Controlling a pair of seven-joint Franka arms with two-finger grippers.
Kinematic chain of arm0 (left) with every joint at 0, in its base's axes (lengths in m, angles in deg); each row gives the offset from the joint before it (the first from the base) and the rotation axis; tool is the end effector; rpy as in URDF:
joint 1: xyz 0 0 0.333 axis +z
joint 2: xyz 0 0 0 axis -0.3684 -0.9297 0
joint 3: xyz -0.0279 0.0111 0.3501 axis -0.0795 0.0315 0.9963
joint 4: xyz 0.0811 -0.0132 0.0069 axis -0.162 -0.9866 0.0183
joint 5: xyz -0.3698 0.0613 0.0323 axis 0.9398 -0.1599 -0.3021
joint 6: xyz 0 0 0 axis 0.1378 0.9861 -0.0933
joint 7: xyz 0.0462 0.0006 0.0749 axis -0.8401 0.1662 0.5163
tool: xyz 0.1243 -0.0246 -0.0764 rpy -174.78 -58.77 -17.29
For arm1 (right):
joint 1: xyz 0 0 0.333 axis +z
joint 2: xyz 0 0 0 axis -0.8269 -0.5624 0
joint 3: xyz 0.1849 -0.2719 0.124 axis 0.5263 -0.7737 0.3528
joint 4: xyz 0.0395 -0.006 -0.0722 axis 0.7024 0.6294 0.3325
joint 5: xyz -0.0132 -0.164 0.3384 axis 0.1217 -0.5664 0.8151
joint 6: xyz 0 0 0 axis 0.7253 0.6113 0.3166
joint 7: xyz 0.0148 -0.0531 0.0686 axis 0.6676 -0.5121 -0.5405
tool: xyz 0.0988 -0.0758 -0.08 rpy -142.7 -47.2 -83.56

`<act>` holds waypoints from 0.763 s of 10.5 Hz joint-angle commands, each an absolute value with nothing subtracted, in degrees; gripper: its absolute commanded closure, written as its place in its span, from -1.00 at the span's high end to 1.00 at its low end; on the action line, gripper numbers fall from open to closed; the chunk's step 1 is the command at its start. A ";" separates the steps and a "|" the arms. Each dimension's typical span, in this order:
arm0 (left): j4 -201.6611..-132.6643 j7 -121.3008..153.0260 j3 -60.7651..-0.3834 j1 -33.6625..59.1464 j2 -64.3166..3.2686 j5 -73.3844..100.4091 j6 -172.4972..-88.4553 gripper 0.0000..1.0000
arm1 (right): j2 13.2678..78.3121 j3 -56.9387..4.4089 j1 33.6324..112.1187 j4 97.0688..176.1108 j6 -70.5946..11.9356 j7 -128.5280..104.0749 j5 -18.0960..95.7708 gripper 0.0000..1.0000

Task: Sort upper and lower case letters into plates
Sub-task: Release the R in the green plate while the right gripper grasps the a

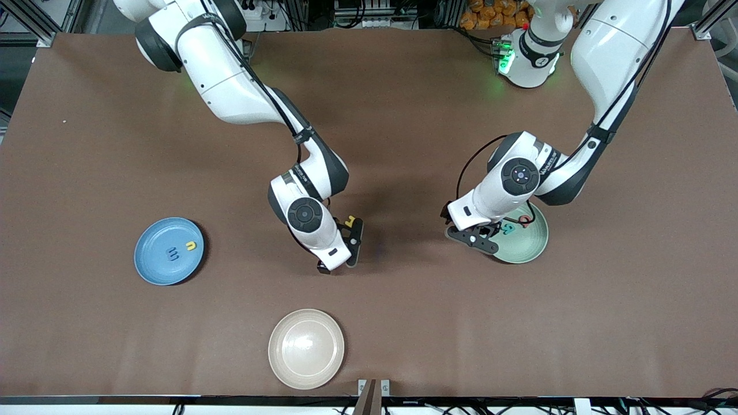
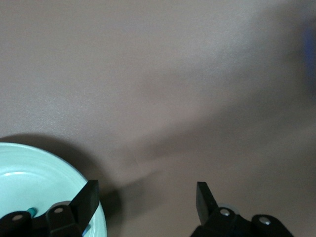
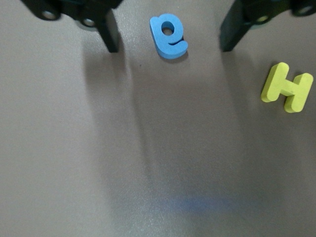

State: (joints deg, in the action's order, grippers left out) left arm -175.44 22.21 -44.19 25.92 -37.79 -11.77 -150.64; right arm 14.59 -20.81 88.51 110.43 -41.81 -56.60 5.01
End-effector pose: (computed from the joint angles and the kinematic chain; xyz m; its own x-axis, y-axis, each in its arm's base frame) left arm 0.5855 -0.2684 0.2458 0.9265 -0.3754 0.0262 -0.3761 -0.9213 0.0987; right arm 0.6424 0.4169 0.1641 0.1697 0.9848 0.0378 0.9854 -0.1689 -0.0222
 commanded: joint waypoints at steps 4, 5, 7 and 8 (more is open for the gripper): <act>-174.24 22.51 -44.07 25.84 -38.30 -10.68 -150.07 0.77 | 13.27 -20.81 88.38 108.58 -41.68 -57.47 4.28 -1.00; -173.89 22.77 -44.07 25.66 -38.39 -10.68 -150.07 0.77 | 13.62 -20.82 88.38 108.58 -41.68 -57.47 4.19 -1.00; -171.52 23.30 -43.98 23.47 -40.23 -10.77 -150.07 0.77 | 15.54 -20.99 88.30 108.76 -40.89 -56.86 4.36 -1.00; -170.56 23.21 -43.98 22.77 -40.84 -11.38 -150.07 0.90 | 16.51 -21.08 87.43 109.02 -40.10 -55.90 4.45 -1.00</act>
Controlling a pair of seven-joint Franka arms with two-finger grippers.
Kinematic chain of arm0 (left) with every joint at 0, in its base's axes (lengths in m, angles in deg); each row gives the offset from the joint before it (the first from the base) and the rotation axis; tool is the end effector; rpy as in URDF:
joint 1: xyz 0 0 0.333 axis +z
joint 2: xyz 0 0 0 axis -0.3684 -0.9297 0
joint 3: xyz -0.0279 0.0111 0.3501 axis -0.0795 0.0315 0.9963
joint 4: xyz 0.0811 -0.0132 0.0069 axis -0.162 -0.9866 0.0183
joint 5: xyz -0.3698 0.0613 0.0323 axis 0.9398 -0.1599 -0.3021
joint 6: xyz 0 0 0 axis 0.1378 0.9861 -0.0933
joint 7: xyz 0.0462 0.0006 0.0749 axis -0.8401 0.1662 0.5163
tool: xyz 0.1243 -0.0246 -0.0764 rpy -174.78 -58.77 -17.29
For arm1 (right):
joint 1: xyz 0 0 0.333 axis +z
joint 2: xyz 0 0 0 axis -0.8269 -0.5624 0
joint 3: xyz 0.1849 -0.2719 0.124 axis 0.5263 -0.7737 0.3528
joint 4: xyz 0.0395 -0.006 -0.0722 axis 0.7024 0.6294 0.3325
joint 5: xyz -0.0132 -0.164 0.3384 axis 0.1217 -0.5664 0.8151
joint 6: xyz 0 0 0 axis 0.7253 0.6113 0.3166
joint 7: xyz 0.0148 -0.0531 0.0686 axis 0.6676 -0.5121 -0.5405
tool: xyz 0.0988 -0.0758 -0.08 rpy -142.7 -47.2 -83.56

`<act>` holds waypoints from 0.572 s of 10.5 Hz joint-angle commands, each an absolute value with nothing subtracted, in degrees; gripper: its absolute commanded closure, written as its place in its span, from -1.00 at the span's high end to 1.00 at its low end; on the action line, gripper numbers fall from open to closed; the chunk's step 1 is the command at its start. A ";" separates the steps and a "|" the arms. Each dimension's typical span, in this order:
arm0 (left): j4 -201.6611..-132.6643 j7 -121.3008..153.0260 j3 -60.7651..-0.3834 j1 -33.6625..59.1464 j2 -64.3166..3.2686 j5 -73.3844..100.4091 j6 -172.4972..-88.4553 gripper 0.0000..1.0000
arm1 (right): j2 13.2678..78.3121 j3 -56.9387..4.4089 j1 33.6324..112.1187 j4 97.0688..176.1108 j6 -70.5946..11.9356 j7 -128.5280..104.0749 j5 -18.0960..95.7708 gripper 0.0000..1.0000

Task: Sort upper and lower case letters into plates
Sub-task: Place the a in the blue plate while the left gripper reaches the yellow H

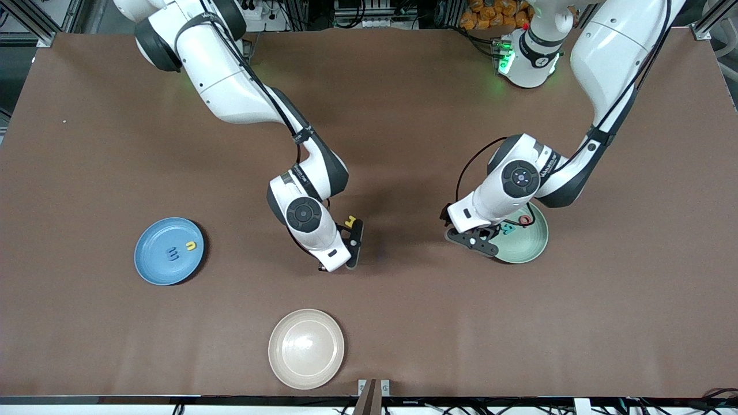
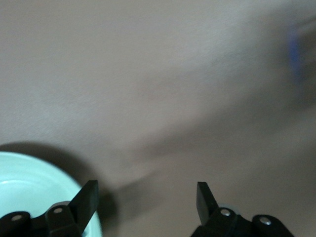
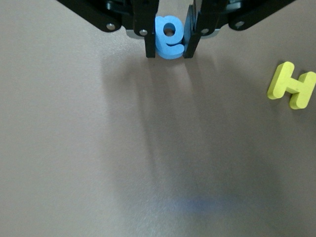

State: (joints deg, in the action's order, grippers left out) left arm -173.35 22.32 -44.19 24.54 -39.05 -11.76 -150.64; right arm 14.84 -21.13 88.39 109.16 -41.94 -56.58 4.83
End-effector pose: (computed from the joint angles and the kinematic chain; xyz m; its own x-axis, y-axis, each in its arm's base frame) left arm 0.5904 -0.2839 0.2474 0.9218 -0.3855 0.0411 -0.3876 -0.9153 0.1092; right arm 0.6515 0.4168 0.1773 0.1722 0.9837 0.0519 0.9850 -0.1726 0.0039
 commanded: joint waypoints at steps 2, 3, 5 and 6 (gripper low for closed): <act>-168.10 23.12 -43.19 18.83 -42.60 -14.79 -150.16 0.97 | 20.28 -22.91 85.14 109.11 -32.58 -55.53 4.45 -1.00; -165.65 23.12 -42.49 16.89 -43.65 -16.47 -150.16 0.96 | 22.04 -26.41 85.05 109.11 -28.62 -55.80 4.45 -1.00; -160.03 23.38 -41.61 11.37 -46.46 -19.90 -150.33 0.82 | 28.78 -31.08 84.96 116.35 -29.35 -56.76 4.45 -1.00; -157.13 24.52 -38.65 7.07 -47.43 -19.91 -150.77 0.82 | 33.61 -33.01 84.96 123.19 -33.11 -56.76 4.45 -1.00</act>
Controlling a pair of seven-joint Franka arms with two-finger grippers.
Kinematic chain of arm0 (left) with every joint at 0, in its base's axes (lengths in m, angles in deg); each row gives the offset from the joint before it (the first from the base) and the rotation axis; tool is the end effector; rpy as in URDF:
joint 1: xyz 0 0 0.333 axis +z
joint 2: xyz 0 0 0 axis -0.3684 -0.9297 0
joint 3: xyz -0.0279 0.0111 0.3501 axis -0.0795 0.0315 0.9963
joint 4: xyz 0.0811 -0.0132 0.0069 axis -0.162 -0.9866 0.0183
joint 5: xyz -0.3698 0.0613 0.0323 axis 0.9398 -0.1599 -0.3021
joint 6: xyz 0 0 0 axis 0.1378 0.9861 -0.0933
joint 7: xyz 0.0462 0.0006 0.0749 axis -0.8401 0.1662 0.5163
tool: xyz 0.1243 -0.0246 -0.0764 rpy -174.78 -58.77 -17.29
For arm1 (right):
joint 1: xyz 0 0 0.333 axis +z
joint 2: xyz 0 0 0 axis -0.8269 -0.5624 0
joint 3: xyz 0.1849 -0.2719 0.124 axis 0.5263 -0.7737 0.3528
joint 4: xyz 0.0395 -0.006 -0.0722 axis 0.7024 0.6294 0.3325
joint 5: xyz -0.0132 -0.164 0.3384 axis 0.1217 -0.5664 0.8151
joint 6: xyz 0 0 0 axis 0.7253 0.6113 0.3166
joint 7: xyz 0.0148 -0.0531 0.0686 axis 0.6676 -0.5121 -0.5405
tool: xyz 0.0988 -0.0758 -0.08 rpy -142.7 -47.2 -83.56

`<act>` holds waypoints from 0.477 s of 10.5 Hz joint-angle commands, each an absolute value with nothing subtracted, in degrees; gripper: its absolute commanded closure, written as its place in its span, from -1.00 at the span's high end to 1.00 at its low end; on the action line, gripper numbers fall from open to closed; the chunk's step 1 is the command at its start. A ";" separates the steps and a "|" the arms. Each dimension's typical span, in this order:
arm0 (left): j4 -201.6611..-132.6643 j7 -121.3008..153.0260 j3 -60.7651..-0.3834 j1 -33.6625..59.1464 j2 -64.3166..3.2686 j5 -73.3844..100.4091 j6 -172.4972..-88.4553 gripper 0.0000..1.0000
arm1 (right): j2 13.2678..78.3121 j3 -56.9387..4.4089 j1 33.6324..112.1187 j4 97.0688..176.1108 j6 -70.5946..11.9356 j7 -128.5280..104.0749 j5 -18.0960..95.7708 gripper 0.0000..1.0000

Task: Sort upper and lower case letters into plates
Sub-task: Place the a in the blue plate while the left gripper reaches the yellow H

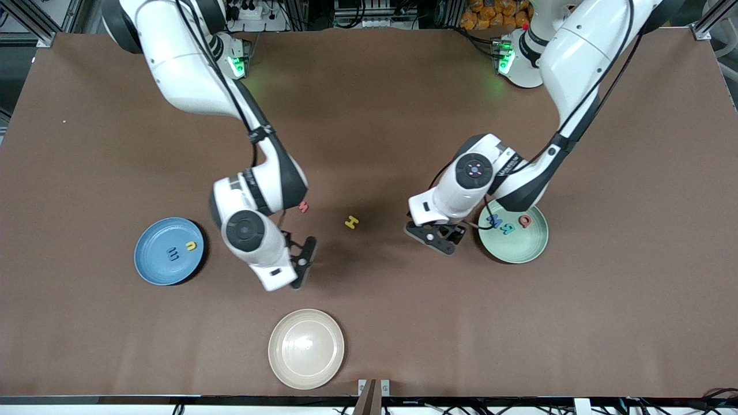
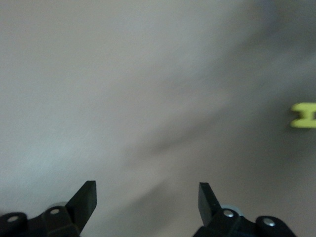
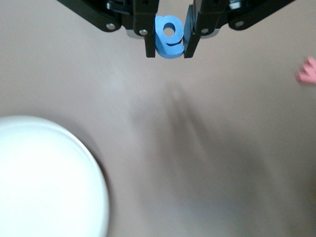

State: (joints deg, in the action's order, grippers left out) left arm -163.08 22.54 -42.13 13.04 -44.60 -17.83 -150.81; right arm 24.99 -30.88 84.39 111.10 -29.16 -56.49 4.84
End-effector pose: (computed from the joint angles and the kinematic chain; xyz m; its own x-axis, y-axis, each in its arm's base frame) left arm 0.5912 -0.3889 0.2538 0.8265 -0.5453 0.1396 -0.5564 -0.8291 0.0555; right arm 0.6991 0.2724 0.2836 0.3540 0.9319 -0.0793 0.9353 -0.3531 0.0256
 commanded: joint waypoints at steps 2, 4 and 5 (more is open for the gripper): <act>-151.59 29.42 -31.36 -4.34 -48.84 -19.48 -151.56 0.82 | 40.49 -37.41 83.65 134.81 -38.67 -56.59 4.54 -1.00; -148.85 34.88 -29.65 -9.57 -52.78 -19.56 -156.28 0.84 | 42.36 -37.69 76.56 138.72 -38.78 -56.76 4.71 -1.00; -148.58 37.25 -29.39 -11.41 -54.72 -19.74 -159.53 0.84 | 42.36 -37.69 73.56 139.86 -38.78 -56.76 4.72 -1.00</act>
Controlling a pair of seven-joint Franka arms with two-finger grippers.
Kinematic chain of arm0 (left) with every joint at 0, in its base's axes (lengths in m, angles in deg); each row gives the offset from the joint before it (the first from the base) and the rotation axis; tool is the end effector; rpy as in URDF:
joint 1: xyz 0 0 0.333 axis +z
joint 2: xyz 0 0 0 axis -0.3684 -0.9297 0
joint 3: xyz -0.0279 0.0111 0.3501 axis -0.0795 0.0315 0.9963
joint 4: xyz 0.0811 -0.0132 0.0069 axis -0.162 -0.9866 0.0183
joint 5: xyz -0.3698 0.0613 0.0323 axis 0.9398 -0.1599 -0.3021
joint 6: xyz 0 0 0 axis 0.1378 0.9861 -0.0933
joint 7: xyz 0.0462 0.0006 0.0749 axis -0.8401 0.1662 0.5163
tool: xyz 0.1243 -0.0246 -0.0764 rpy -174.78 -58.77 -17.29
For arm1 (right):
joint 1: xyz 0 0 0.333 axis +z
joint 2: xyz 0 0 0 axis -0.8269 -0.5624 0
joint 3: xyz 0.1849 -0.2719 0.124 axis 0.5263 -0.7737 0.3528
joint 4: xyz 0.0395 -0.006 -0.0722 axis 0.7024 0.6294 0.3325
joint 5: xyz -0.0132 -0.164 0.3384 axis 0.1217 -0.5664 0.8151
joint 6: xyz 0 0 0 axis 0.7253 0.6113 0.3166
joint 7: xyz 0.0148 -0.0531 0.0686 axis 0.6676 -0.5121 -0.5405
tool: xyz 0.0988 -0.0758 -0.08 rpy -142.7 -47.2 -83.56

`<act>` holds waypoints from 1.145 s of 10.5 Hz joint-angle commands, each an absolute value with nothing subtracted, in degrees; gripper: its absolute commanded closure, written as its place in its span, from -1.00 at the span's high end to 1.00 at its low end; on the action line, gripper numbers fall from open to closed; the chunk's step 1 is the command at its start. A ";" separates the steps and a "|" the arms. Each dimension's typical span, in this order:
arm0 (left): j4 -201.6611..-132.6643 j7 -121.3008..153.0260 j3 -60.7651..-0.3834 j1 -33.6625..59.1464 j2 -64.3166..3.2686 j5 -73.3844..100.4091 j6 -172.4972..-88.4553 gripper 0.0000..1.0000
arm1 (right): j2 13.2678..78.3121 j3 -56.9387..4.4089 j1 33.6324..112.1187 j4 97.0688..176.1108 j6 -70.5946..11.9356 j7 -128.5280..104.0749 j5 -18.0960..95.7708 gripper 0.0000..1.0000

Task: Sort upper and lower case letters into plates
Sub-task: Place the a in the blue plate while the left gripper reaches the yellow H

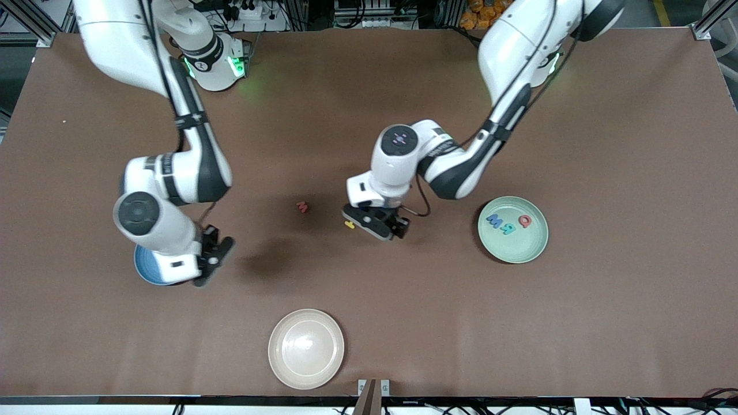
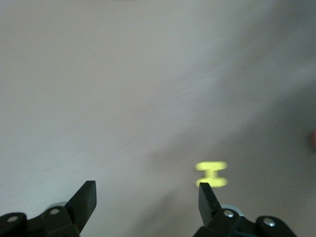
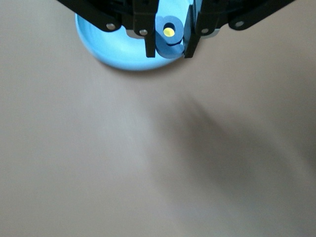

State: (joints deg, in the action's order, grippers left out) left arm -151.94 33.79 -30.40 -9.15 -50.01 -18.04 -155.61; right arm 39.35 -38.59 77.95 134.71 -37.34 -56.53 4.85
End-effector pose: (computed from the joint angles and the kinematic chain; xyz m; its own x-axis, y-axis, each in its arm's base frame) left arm 0.5453 -0.5362 0.2488 0.8017 -0.5321 0.2722 -0.5581 -0.8295 0.0222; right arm 0.6656 0.0768 0.3026 0.5843 0.8044 -0.1078 0.8111 -0.5831 0.0451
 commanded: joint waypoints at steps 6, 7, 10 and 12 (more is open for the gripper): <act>-148.31 42.54 -20.16 -19.96 -59.66 -19.21 -163.96 0.71 | 40.08 -37.60 66.24 141.63 -38.87 -55.80 5.85 0.16; -148.31 43.76 -20.16 -20.04 -59.66 -19.21 -163.96 0.63 | 39.90 -37.60 65.89 141.54 -38.78 -55.97 8.99 0.99; -148.22 44.13 -20.16 -20.04 -59.57 -19.21 -163.96 -0.01 | 39.55 -37.60 67.46 141.54 -38.34 -55.54 9.81 1.00; -148.22 44.22 -20.16 -19.96 -59.31 -19.12 -163.96 -0.45 | 39.55 -37.43 69.13 141.63 -37.90 -51.51 9.81 1.00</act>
State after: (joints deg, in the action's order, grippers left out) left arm -149.05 42.17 -20.98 -19.26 -58.56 -18.05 -163.86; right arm 39.14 -37.56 67.89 141.09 -38.16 -54.31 8.71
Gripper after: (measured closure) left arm 0.533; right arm 0.009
